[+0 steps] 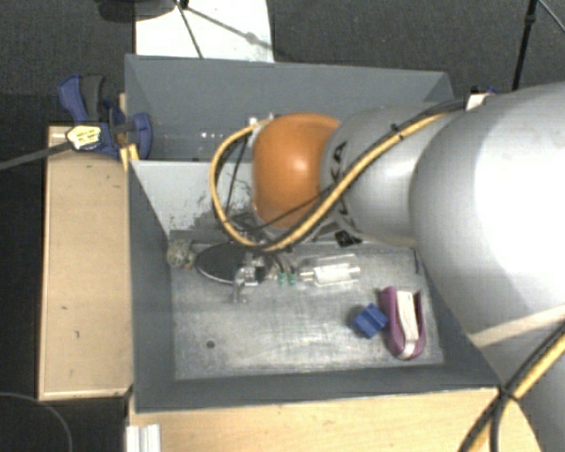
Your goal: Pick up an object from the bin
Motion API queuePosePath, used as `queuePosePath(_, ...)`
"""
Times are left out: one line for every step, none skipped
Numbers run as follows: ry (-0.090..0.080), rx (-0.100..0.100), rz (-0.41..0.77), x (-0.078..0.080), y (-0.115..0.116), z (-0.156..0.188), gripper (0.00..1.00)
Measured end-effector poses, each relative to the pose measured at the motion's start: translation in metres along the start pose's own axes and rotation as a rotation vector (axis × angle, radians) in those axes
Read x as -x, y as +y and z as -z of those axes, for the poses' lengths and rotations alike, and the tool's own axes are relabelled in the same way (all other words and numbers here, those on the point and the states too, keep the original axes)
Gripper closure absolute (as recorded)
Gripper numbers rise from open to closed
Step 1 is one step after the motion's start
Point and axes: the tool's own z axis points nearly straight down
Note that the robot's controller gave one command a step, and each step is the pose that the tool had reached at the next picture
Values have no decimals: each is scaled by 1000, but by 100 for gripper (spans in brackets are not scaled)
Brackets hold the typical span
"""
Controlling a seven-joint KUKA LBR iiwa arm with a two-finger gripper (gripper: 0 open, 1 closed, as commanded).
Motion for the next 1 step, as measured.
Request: queuePosePath(-7, 0, 54, 3, 6, 133, 100)
